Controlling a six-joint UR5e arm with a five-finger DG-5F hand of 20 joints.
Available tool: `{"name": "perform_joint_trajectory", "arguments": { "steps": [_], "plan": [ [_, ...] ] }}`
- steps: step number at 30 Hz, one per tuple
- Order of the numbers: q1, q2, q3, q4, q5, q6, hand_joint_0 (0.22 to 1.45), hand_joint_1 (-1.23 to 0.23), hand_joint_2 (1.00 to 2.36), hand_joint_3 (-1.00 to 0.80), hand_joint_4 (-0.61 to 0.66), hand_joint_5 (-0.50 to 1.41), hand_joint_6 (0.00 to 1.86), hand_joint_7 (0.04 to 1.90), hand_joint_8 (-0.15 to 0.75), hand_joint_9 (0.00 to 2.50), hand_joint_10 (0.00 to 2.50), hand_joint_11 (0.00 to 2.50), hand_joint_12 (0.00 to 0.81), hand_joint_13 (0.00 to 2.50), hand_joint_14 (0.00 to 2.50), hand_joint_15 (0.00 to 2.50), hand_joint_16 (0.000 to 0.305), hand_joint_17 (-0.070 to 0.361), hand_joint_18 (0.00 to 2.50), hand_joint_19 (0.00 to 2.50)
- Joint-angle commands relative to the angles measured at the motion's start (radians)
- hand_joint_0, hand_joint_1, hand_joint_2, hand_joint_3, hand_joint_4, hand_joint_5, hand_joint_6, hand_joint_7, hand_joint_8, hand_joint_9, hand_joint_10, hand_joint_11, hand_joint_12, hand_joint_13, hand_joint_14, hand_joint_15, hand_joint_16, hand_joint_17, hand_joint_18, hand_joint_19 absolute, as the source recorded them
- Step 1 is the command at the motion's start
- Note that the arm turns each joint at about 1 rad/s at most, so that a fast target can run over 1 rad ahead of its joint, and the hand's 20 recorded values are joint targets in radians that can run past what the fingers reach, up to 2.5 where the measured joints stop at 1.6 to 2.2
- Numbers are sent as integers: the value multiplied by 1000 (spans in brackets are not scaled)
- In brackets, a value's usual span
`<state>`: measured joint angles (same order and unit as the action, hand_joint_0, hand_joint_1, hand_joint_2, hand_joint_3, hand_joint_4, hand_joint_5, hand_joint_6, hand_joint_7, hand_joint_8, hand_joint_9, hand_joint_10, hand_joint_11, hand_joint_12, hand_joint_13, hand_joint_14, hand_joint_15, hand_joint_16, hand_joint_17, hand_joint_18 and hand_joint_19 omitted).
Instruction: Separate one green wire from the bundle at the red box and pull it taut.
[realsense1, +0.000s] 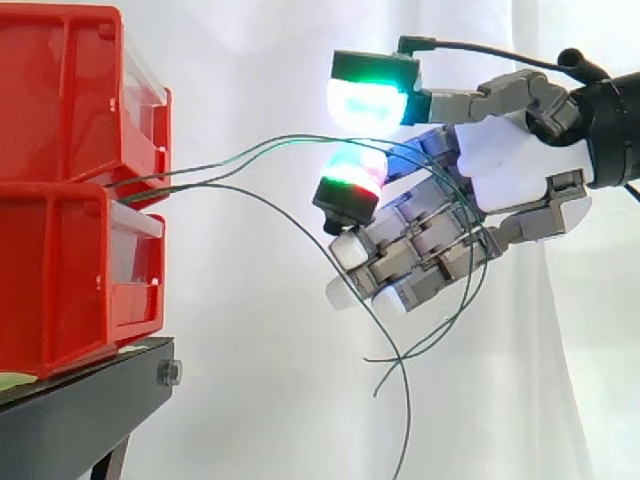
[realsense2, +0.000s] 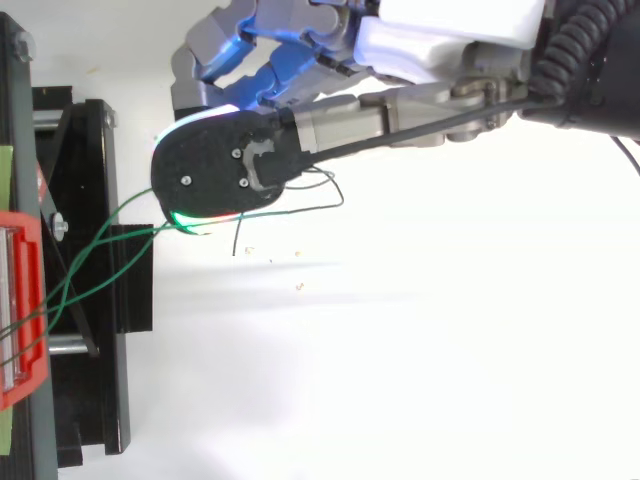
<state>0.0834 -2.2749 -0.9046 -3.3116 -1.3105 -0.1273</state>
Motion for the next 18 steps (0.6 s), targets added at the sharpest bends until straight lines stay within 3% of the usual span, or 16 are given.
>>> {"name": "perform_joint_trajectory", "arguments": {
  "steps": [1, 10, 18],
  "plan": [
    [-1, 0, 1, 1, -1, 0, 551, -530, 1014, -328, 158, -182, 867, 1068, 288, 770, 15, 674, 326, 525, 9, 253, 51, 114, 453, 325],
    [-1, 0, -22, 3, 0, 0, 545, -591, 1016, -285, 167, -189, 879, 1055, 290, 764, 15, 684, 327, 527, 11, 256, 51, 115, 456, 323],
    [3, 0, -27, 12, -1, 5, 526, -584, 1009, -381, 174, -192, 885, 1014, 294, 765, 16, 673, 334, 537, 9, 252, 52, 117, 467, 326]
  ]
}}
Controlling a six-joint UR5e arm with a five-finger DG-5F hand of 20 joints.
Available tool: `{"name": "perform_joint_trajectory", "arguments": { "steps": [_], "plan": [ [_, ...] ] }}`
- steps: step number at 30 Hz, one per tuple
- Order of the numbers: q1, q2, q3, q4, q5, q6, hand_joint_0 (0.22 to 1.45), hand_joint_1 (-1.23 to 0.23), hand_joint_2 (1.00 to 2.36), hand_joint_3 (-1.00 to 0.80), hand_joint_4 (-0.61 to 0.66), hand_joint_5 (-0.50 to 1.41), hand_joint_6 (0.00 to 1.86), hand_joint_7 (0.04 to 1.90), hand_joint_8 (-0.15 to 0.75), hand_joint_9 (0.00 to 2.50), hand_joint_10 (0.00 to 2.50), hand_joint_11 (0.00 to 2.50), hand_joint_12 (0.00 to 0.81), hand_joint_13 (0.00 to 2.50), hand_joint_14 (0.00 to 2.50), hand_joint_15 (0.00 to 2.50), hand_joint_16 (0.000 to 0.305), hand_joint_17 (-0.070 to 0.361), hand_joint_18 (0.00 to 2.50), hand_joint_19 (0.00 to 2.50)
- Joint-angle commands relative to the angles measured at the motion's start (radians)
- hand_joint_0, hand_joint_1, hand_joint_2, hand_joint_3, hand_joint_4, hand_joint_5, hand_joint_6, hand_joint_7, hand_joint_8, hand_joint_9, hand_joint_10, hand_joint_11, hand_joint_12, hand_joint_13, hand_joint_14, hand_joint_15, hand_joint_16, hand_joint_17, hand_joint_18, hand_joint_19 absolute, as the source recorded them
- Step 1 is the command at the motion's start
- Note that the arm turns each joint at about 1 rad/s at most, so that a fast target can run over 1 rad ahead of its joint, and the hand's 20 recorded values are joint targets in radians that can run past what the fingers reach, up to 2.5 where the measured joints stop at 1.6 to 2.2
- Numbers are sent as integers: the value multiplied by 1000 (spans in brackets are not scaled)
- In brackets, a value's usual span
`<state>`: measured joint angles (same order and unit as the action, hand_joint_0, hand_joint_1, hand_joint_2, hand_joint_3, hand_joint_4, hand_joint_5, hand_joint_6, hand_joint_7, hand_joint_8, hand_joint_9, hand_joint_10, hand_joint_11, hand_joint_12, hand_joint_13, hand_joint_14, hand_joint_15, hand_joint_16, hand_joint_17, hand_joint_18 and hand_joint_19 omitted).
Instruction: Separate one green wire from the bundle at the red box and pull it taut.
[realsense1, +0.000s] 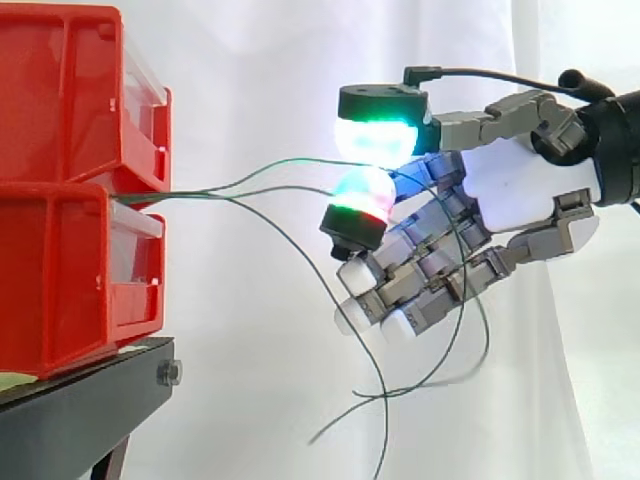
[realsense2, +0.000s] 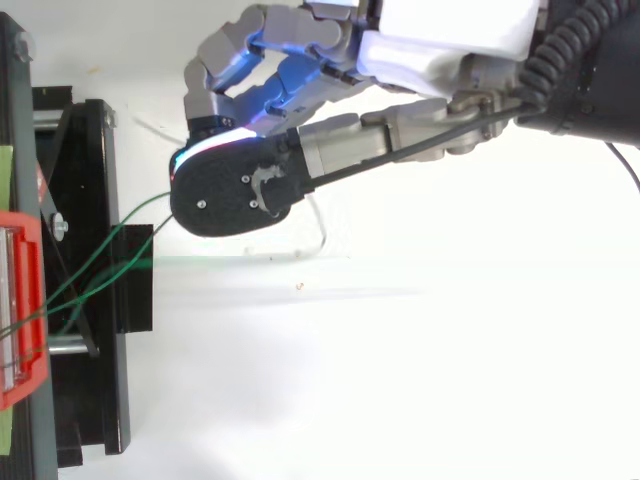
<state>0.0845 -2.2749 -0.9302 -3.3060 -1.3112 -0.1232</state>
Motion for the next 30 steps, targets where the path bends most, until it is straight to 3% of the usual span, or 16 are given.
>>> {"name": "perform_joint_trajectory", "arguments": {
  "steps": [1, 13, 21, 30],
  "plan": [
    [1, 0, -1, 8, 0, 1, 521, -569, 1007, -412, 174, -191, 884, 1009, 295, 765, 15, 682, 336, 537, 9, 262, 52, 118, 469, 325],
    [1, 0, -1, 8, 1, 2, 511, -557, 1006, -425, 178, -191, 881, 1011, 298, 765, 17, 672, 339, 537, 9, 254, 53, 120, 474, 327],
    [1, 0, -1, 8, 1, 2, 550, -654, 1017, -243, 144, -187, 893, 1065, 289, 768, 17, 676, 328, 543, 9, 257, 51, 114, 465, 323],
    [1, 0, -1, 8, 1, 2, 552, -685, 1021, -161, 72, -186, 905, 1073, 288, 771, 15, 679, 326, 542, 9, 249, 50, 114, 473, 315]
  ]
}}
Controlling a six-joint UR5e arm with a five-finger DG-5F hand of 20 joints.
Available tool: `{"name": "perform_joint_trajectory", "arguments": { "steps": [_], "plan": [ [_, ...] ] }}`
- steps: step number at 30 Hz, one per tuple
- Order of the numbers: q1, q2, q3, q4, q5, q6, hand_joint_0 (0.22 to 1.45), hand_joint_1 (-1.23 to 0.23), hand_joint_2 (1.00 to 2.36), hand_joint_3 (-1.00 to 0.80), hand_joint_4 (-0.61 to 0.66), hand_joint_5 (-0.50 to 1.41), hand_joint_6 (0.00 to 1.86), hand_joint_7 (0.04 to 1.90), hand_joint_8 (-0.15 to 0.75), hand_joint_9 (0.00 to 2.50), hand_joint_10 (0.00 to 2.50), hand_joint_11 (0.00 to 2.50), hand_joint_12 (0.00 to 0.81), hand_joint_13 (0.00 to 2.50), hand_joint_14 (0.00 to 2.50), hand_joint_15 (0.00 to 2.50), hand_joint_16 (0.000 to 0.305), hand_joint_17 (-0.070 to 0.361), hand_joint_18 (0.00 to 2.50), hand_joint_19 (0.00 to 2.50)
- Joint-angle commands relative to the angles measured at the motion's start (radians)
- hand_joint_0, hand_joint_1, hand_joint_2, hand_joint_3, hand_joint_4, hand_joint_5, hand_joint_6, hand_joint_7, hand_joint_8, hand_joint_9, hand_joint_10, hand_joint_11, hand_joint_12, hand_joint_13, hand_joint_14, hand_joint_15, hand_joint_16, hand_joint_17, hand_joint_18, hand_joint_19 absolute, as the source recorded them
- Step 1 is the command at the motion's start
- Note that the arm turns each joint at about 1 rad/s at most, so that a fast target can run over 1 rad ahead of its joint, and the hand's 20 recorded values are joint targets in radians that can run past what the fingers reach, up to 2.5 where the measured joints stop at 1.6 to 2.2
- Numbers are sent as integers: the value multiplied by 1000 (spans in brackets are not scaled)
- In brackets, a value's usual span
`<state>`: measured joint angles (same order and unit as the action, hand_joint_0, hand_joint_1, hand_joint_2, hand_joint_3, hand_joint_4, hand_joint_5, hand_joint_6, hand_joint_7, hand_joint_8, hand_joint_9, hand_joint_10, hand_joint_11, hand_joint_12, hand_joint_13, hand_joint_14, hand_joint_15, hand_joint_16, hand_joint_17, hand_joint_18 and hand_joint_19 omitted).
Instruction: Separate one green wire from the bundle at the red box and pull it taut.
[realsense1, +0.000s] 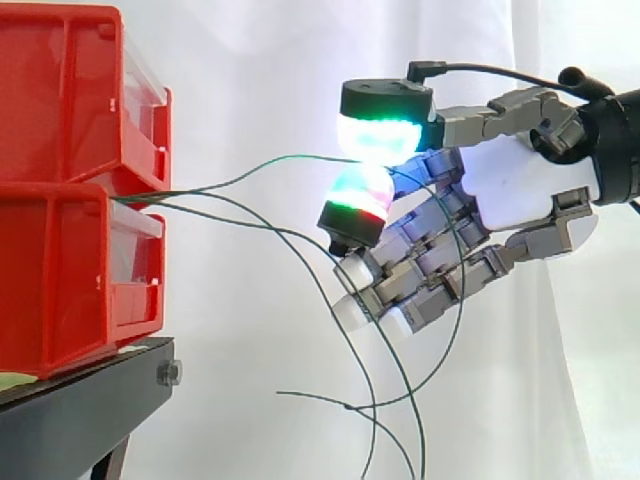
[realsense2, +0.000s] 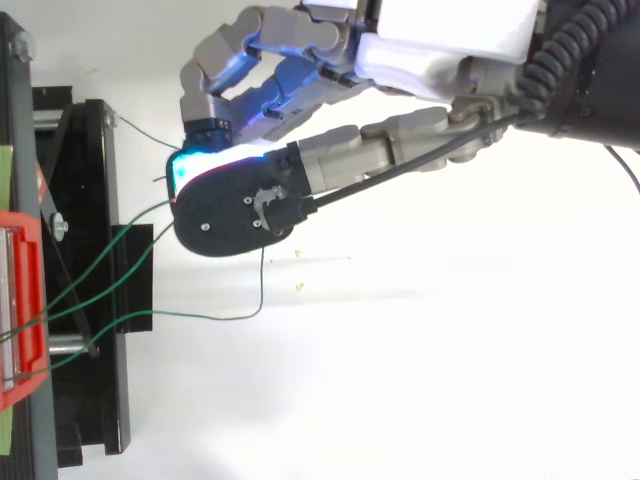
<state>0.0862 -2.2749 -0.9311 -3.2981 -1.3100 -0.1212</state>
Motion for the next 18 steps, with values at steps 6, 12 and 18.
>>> {"name": "perform_joint_trajectory", "arguments": {
  "steps": [6, 12, 18],
  "plan": [
    [3, 0, 0, -1, 2, 0, 571, -705, 1023, -126, -16, -187, 912, 1103, 283, 772, 18, 680, 320, 541, 9, 248, 49, 111, 474, 317],
    [6, 0, -2, 3, 6, 15, 582, -718, 1024, -97, -71, -190, 920, 1125, 274, 775, 18, 687, 315, 540, 10, 248, 49, 110, 475, 314],
    [9, 0, -28, 23, 5, 71, 586, -718, 1025, -94, -67, -190, 922, 1123, 275, 778, 18, 688, 314, 541, 9, 245, 48, 109, 478, 312]
  ]
}}
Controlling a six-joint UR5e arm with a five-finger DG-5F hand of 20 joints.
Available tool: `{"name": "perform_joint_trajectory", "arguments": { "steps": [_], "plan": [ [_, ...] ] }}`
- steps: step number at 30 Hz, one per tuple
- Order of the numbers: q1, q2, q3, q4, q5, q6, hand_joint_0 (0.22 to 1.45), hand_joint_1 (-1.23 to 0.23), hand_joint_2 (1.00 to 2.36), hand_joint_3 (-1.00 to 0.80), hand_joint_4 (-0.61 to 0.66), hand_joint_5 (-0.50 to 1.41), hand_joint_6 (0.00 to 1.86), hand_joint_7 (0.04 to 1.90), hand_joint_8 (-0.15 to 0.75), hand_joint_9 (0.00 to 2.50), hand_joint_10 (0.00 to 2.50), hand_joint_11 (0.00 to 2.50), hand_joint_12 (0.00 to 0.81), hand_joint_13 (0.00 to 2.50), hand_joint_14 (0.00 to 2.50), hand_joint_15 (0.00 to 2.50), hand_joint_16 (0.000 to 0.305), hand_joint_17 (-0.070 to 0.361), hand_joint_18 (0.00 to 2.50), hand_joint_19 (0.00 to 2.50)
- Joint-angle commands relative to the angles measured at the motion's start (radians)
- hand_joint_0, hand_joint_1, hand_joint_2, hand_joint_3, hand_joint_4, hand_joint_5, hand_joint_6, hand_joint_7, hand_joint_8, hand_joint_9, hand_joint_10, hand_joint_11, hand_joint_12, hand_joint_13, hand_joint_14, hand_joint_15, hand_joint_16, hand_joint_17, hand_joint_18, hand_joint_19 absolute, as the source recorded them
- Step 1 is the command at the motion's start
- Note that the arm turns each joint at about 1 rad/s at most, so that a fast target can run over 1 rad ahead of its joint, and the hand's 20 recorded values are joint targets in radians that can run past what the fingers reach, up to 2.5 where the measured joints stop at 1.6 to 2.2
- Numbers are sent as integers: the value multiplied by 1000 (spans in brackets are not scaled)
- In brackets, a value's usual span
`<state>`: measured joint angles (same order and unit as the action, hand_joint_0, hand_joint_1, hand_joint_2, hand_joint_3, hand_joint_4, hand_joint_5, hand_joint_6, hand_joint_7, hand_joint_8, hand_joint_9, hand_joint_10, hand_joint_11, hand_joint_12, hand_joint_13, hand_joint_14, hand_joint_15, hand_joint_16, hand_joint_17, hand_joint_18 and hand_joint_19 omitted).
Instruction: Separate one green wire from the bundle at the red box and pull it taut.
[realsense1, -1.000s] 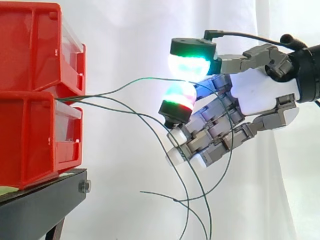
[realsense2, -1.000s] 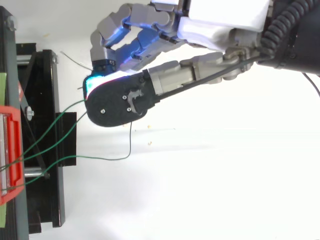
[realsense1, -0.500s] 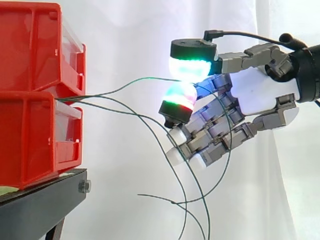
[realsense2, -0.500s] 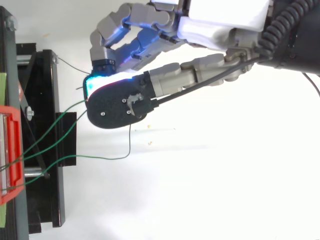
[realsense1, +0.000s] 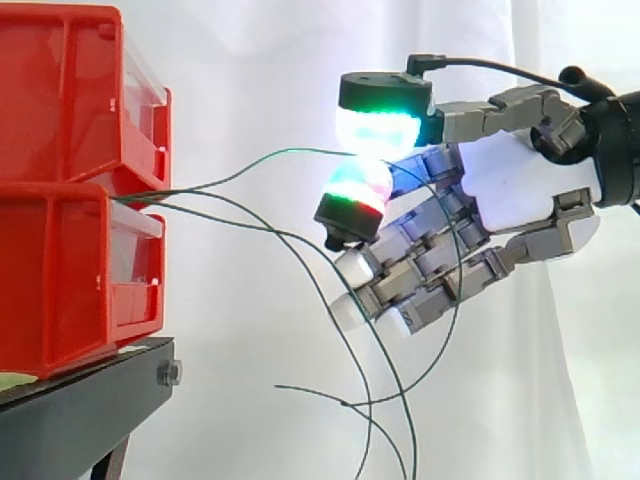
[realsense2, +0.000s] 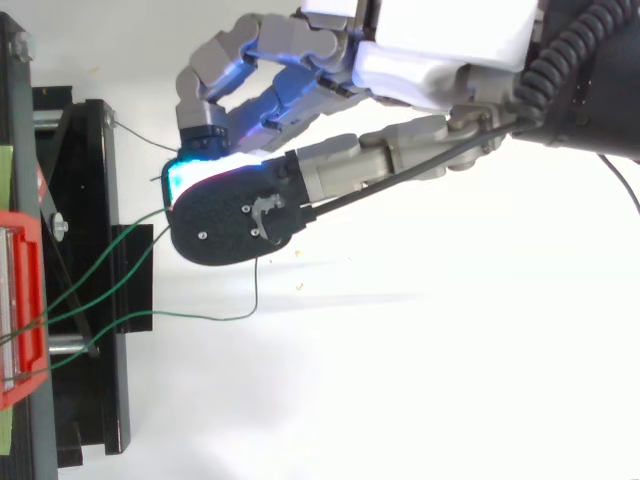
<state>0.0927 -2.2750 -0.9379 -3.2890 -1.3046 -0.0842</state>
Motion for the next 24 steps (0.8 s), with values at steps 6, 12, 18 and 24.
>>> {"name": "perform_joint_trajectory", "arguments": {
  "steps": [6, 12, 18, 24],
  "plan": [
    [4, 0, -53, 88, -1, 84, 591, -719, 1025, -92, -80, -191, 925, 1120, 275, 780, 19, 685, 314, 543, 9, 243, 48, 108, 480, 312],
    [9, 0, -75, 112, -4, 109, 602, -729, 1027, -76, -97, -192, 929, 1152, 277, 785, 16, 686, 311, 543, 11, 243, 48, 107, 488, 307],
    [12, -1, -79, 112, -4, 115, 603, -729, 1027, -64, -99, -191, 934, 1147, 275, 790, 18, 682, 311, 547, 9, 243, 47, 107, 493, 310],
    [13, -1, -84, 115, -5, 110, 603, -729, 1027, -60, -95, -190, 936, 1133, 278, 791, 18, 682, 312, 546, 10, 244, 47, 107, 495, 302]
  ]
}}
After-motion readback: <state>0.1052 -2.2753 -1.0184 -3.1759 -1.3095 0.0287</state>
